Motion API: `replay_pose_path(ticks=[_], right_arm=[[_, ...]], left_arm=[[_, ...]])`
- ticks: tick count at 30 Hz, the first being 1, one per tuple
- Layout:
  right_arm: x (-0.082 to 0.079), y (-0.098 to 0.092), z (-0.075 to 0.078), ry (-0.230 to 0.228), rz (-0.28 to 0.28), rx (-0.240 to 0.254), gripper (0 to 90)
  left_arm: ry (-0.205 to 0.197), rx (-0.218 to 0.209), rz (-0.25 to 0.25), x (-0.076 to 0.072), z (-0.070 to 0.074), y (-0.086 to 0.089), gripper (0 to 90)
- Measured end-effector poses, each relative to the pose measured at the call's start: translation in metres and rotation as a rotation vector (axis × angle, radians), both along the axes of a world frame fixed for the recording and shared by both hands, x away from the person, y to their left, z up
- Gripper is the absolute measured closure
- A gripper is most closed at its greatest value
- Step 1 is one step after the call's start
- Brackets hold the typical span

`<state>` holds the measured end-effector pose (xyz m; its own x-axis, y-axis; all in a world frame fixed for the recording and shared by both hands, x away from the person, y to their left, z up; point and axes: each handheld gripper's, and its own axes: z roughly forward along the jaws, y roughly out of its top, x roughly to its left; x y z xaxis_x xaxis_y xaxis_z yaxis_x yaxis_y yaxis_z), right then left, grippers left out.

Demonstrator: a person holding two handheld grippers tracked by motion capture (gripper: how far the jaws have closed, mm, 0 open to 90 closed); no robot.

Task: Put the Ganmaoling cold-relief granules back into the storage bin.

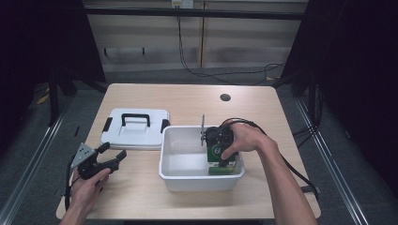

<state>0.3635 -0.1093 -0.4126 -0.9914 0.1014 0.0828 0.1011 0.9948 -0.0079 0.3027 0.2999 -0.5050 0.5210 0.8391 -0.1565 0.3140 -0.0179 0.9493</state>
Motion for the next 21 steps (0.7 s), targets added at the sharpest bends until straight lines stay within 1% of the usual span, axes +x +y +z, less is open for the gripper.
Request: replay_pose_path(ticks=[1, 2, 4, 5, 9, 13, 14, 15, 16, 17, 18, 19, 21], right_arm=[[-0.0003, 0.0005, -0.0017, -0.002, 0.004, 0.005, 15.1], [-0.0001, 0.0012, -0.0019, 0.003, 0.008, -0.005, 15.0], [-0.0007, 0.0019, -0.003, -0.002, 0.012, -0.009, 14.9], [-0.0005, 0.0022, -0.0035, 0.008, 0.012, -0.008, 14.8], [0.0002, 0.0017, -0.0033, 0.01, 0.002, -0.008, 14.7], [0.0009, 0.0007, -0.0038, 0.001, -0.001, -0.015, 14.3], [0.0008, 0.0006, -0.004, -0.005, 0.002, -0.013, 14.2], [0.0005, -0.0001, -0.0055, -0.001, -0.005, 0.006, 14.2], [0.0009, 0.0002, -0.0041, -0.006, 0.0, -0.014, 14.2], [0.0004, -0.0002, -0.0043, -0.009, -0.002, -0.009, 13.9], [0.0004, -0.0006, -0.0046, -0.001, -0.008, -0.007, 13.9], [0.0006, -0.001, -0.0049, -0.002, -0.012, -0.011, 13.9], [0.0005, -0.0016, -0.0057, 0.0, -0.011, -0.009, 13.6]], left_arm=[[0.0, 0.0, 0.0, 0.0, 0.0, -0.0001, 19.1], [0.0, 0.001, -0.001, -0.0001, 0.0, 0.0, 19.1], [-0.001, -0.001, 0.003, 0.0, -0.0001, -0.0002, 19.2], [0.001, -0.001, 0.001, 0.0, 0.0, 0.0001, 19.2], [0.001, 0.0, 0.0, 0.0002, 0.0, 0.0004, 19.2], [0.0, 0.0, 0.0, 0.0, 0.0, 0.0003, 19.2], [-0.001, -0.001, 0.004, 0.0, -0.0001, 0.0, 19.2], [0.0, 0.001, 0.001, 0.0, 0.0, 0.0002, 19.2], [0.0, 0.001, 0.001, 0.0, 0.0, 0.0003, 19.2], [-0.002, 0.0, 0.004, 0.0, -0.0001, 0.0, 19.1], [-0.002, -0.001, 0.004, -0.0001, -0.0001, -0.0001, 19.2], [-0.002, -0.001, 0.005, -0.0001, -0.0001, -0.0002, 19.2], [-0.001, -0.001, 0.005, 0.0, 0.0, 0.0, 19.2]])
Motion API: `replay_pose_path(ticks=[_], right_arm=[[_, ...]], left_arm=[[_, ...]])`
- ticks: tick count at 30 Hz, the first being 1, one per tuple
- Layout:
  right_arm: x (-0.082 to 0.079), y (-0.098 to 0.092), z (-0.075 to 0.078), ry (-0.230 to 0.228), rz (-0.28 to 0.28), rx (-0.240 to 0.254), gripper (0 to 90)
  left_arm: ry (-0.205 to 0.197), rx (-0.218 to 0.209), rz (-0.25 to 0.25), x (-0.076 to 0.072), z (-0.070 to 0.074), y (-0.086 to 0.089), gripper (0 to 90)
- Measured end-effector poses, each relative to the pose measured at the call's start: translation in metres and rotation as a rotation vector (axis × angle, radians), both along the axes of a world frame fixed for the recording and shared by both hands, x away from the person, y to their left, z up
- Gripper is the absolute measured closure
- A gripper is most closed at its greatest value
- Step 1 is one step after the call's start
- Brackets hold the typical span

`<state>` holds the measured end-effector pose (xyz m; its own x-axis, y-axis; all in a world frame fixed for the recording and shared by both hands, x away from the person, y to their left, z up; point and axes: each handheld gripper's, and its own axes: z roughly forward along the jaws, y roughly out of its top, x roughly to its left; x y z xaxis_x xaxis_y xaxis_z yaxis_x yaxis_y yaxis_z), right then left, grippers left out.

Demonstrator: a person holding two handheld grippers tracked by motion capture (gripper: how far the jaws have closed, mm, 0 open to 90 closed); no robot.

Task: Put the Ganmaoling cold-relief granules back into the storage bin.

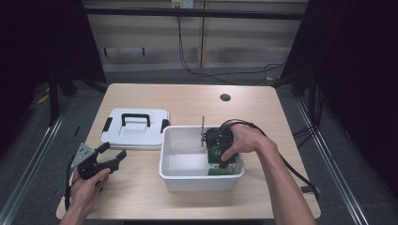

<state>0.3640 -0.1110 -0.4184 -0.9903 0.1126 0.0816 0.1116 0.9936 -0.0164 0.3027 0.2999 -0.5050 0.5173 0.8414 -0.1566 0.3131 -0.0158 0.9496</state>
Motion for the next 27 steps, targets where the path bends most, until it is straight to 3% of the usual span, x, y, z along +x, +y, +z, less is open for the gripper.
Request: replay_pose_path(ticks=[4, 15, 24, 27], right_arm=[[0.001, -0.001, 0.001, 0.022, -0.004, 0.008, 13.3], [0.001, -0.003, 0.003, 0.017, -0.024, 0.022, 13.1], [-0.001, -0.005, 0.016, 0.02, -0.029, 0.026, 13.5], [-0.002, -0.007, 0.024, -0.001, -0.035, 0.047, 17.9]], left_arm=[[0.003, -0.001, -0.003, 0.0, 0.0, 0.0, 19.2], [0.006, 0.0, -0.003, 0.001, 0.0, 0.0, 19.2], [0.006, 0.003, -0.001, 0.001, 0.0, 0.0, 19.2], [0.006, 0.003, -0.002, 0.001, 0.0, 0.0, 19.1]])
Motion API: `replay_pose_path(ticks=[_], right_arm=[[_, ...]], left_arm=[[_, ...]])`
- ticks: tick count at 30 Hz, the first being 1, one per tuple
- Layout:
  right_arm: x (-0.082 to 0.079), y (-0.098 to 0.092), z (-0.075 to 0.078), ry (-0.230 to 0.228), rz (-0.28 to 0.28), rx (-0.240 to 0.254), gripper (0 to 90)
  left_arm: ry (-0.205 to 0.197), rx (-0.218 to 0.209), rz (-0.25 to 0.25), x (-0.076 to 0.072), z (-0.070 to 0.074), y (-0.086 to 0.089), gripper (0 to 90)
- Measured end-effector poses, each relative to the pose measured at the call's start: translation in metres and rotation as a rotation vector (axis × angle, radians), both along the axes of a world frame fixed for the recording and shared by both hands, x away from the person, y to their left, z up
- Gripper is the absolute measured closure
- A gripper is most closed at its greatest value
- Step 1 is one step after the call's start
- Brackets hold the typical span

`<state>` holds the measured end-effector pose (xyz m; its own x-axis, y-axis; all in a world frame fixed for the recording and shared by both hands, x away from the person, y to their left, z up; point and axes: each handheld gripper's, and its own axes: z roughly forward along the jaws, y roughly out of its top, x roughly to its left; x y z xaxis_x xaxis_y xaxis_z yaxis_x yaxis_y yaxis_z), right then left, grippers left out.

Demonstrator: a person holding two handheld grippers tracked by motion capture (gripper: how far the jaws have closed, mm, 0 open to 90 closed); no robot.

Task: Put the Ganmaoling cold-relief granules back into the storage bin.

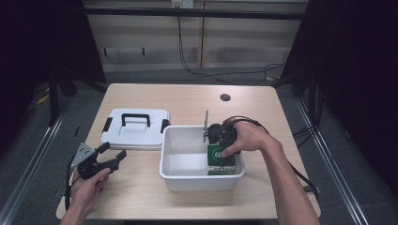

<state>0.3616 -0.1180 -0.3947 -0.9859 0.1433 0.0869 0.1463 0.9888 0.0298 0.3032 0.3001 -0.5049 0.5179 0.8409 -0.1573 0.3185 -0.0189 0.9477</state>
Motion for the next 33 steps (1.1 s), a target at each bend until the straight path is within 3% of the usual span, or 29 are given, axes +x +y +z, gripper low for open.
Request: replay_pose_path(ticks=[6, 19, 26, 29, 33], right_arm=[[-0.001, -0.003, 0.01, -0.01, 0.001, 0.014, 18.4], [-0.004, -0.008, 0.019, -0.043, -0.015, 0.111, 18.8], [-0.011, -0.014, 0.031, -0.058, -0.052, 0.21, 19.4], [-0.015, -0.02, 0.034, -0.07, -0.061, 0.288, 20.2], [-0.024, -0.028, 0.033, -0.089, -0.076, 0.35, 20.1]], left_arm=[[0.002, 0.001, 0.002, 0.0, 0.0, 0.0, 19.1], [-0.003, -0.002, -0.001, -0.001, 0.0, -0.001, 19.2], [-0.002, -0.001, -0.001, -0.001, 0.0, -0.001, 19.2], [-0.001, 0.002, -0.002, -0.001, 0.0, 0.0, 19.1], [-0.004, 0.0, 0.002, -0.001, 0.0, -0.001, 19.2]])
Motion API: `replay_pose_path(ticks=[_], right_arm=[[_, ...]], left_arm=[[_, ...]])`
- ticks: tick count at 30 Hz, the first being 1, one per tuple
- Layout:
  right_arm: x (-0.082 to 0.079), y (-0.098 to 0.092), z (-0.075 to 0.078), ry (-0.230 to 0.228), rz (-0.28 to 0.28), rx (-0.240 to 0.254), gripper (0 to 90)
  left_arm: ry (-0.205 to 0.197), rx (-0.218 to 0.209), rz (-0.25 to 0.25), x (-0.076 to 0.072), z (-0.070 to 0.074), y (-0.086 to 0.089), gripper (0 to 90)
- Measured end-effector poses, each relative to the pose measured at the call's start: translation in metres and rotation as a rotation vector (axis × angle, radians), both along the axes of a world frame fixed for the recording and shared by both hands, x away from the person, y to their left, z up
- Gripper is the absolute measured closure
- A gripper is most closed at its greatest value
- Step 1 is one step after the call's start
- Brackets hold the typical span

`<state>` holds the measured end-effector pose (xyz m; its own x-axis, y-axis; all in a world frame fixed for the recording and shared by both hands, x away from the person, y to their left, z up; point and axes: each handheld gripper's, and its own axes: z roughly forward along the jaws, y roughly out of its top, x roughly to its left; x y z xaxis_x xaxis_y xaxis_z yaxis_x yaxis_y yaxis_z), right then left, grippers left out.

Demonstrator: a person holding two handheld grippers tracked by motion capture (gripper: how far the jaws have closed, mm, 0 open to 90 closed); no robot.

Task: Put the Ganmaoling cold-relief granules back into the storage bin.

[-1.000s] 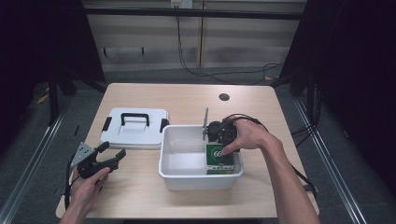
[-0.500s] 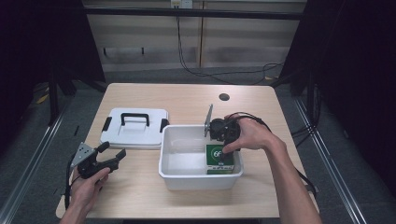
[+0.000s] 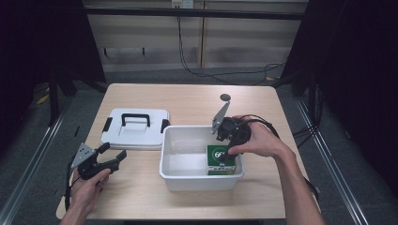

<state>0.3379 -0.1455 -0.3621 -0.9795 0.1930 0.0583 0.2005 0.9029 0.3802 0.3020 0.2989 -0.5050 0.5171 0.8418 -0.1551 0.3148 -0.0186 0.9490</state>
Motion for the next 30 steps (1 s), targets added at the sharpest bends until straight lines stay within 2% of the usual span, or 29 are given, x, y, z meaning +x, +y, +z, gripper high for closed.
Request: replay_pose_path(ticks=[9, 12, 17, 23, 30], right_arm=[[-0.012, -0.018, -0.001, -0.025, -0.035, 0.131, 20.7], [-0.016, -0.025, 0.002, -0.062, -0.047, 0.191, 20.5], [-0.023, -0.036, 0.004, -0.097, -0.076, 0.248, 20.5], [-0.033, -0.053, 0.004, -0.118, -0.115, 0.33, 20.6], [-0.045, -0.07, 0.002, -0.172, -0.173, 0.397, 21.9]], left_arm=[[0.003, 0.0, -0.001, 0.0, 0.0, 0.0, 19.2], [0.002, -0.001, -0.001, 0.0, 0.0, 0.0, 19.2], [0.001, -0.001, 0.002, 0.0, 0.0, 0.0, 19.1], [-0.001, 0.006, 0.0, 0.0, 0.0, 0.0, 19.1], [0.0, 0.004, 0.001, 0.0, 0.0, 0.0, 19.2]])
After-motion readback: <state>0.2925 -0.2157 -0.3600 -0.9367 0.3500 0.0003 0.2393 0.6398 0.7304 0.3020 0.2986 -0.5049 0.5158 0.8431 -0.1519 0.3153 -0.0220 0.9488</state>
